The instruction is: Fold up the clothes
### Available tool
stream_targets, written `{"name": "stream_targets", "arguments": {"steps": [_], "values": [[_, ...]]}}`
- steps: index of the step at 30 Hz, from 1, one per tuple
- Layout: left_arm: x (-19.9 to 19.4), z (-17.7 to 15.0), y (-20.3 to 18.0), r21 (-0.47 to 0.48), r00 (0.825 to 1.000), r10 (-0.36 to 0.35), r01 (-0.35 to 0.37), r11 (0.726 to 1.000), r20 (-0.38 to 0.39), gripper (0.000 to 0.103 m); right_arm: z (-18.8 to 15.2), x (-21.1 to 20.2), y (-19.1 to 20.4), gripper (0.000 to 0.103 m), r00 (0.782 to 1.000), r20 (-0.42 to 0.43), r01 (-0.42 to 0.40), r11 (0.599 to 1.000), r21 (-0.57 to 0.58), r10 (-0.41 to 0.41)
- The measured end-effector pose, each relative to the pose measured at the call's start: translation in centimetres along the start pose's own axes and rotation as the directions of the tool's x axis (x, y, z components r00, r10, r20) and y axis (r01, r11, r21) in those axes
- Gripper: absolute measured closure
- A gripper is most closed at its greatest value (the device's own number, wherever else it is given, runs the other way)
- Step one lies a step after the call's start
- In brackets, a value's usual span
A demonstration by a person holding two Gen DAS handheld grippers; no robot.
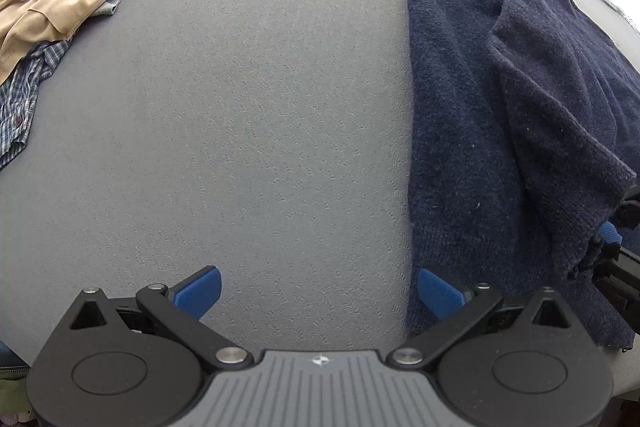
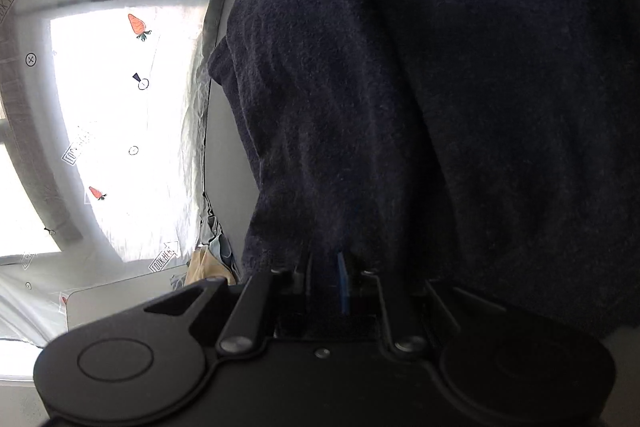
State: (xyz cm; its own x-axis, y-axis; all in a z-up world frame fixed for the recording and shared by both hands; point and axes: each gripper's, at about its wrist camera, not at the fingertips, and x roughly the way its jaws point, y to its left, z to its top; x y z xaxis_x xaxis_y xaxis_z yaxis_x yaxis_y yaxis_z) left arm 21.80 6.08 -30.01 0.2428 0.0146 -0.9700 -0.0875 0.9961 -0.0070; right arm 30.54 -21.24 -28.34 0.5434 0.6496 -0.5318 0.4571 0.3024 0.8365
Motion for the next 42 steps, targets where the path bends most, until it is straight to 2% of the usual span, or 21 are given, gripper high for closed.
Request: {"name": "stream_targets", "arguments": {"steps": [6,11,14,18,21,24,25,28,29,31,35,38,42], "values": [[-0.1,-0.2,-0.2,-0.002,1.000,0.020,-0.020,1.000,-0.012,0.000,0.5,1.7,1.2,0.096,0.996,-0.065,0.055,0.998,-0.033,-0.057],[-1.9,0.3,-0.8,-0.027,0.999,0.011,-0.010,1.000,0.052,0.000,2.1,1.3,3.1,0.094,0.995,-0.068,0.070,0.994,-0.080,-0.076],[-3.5,1.3,-2.0,-0.016,0.993,0.000,0.001,1.000,0.122,0.000,3.5,0.1,4.7,0.094,0.996,-0.026,0.082,0.986,-0.145,-0.087],[-4.9,3.2,-4.0,0.009,0.981,-0.025,0.024,1.000,0.194,0.000,6.0,-2.6,6.7,0.094,0.994,0.071,0.094,0.968,-0.231,-0.080],[-5.5,5.1,-6.6,0.054,0.971,-0.034,0.022,0.998,0.237,0.000,8.5,-4.8,7.8,0.092,0.979,0.173,0.151,0.946,-0.286,-0.104],[-4.8,6.8,-9.2,0.090,0.965,-0.049,0.026,0.996,0.258,0.000,11.5,-6.6,8.1,0.091,0.948,0.267,0.254,0.917,-0.307,-0.173],[-4.6,7.2,-10.0,0.096,0.964,-0.054,0.030,0.995,0.260,0.000,11.9,-8.3,6.5,0.091,0.938,0.290,0.279,0.912,-0.300,-0.192],[-3.8,8.7,-12.2,0.106,0.963,-0.073,0.046,0.993,0.261,0.000,7.4,-12.7,-1.1,0.090,0.905,0.352,0.348,0.892,-0.288,-0.240],[-3.5,9.2,-12.8,0.107,0.963,-0.076,0.049,0.993,0.260,0.000,7.5,-14.7,-3.6,0.087,0.891,0.376,0.373,0.883,-0.283,-0.256],[-2.6,10.4,-14.1,0.110,0.963,-0.080,0.053,0.993,0.258,0.000,9.5,-16.8,-6.9,0.085,0.862,0.422,0.413,0.871,-0.265,-0.281],[-0.5,12.5,-16.3,0.130,0.969,-0.070,0.039,0.991,0.238,0.000,13.8,-19.2,-8.3,0.083,0.804,0.507,0.452,0.873,-0.180,-0.312],[1.3,13.8,-17.2,0.144,0.977,-0.047,0.016,0.989,0.210,0.000,16.7,-20.8,-9.5,0.081,0.733,0.580,0.507,0.855,-0.114,-0.357],[3.5,14.5,-17.6,0.151,0.989,-0.001,-0.022,0.988,0.148,0.000,20.0,-21.8,-11.5,0.077,0.606,0.674,0.611,0.790,-0.055,-0.422]]}}
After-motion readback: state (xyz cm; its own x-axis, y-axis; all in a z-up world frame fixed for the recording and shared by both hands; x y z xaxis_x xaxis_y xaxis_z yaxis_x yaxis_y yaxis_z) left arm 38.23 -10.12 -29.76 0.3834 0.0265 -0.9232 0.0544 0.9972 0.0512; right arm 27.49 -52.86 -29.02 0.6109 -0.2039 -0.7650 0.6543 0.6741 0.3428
